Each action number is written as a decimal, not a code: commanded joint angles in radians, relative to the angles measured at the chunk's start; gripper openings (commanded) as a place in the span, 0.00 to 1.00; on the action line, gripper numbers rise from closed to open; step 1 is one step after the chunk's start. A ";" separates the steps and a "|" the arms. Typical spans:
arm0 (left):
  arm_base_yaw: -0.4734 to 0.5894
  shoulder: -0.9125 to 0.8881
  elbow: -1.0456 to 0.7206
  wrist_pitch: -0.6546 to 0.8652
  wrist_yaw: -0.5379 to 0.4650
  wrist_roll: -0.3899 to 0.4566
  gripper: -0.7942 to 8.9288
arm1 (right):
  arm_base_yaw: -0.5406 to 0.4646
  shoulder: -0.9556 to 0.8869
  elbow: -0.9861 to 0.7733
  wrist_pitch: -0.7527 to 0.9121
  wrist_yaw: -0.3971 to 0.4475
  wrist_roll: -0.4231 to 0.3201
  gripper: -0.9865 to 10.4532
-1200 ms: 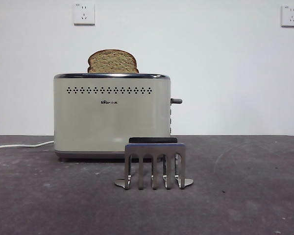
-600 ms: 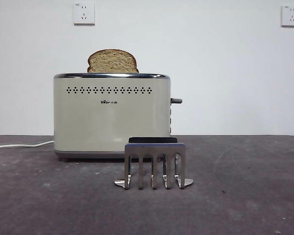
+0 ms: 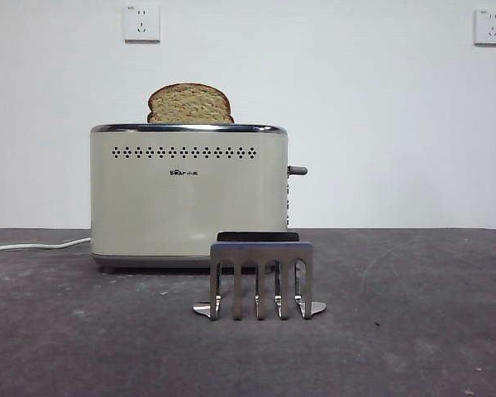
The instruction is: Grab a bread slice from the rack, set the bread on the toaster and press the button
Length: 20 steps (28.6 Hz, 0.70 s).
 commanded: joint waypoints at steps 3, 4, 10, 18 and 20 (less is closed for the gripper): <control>0.003 -0.003 -0.010 -0.010 0.000 -0.008 0.08 | -0.086 -0.192 -0.095 0.246 0.017 0.047 0.09; 0.003 -0.003 -0.010 -0.010 0.000 -0.008 0.08 | -0.113 -0.264 -0.171 0.348 0.018 0.066 0.09; 0.003 -0.003 -0.010 -0.010 0.000 -0.008 0.08 | -0.146 -0.609 -0.724 0.810 0.025 0.073 0.09; 0.003 -0.003 -0.010 -0.010 0.000 -0.008 0.08 | -0.146 -0.854 -1.179 1.082 0.150 0.166 0.09; 0.003 -0.003 -0.010 -0.010 0.000 -0.008 0.08 | -0.146 -0.887 -1.246 1.093 0.193 0.181 0.09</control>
